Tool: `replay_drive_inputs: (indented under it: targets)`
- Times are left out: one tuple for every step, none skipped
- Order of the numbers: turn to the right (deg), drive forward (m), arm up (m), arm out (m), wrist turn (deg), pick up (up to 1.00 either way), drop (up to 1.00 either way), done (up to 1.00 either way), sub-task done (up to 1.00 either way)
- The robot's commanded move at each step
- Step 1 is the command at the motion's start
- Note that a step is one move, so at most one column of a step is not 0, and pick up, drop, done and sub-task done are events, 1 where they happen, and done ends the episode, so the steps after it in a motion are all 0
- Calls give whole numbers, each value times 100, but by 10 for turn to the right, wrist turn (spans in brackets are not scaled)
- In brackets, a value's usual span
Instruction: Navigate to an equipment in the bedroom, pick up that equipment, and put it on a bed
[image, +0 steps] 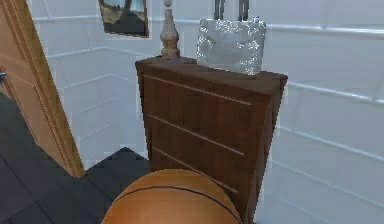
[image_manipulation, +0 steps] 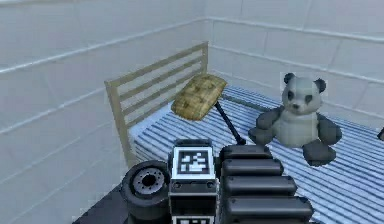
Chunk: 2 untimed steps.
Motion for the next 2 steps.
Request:
replay_drive_inputs:
  targets:
    - [-150,0,0,0,0,0,0,0,0]
    - [450,0,0,0,0,0,0,0,0]
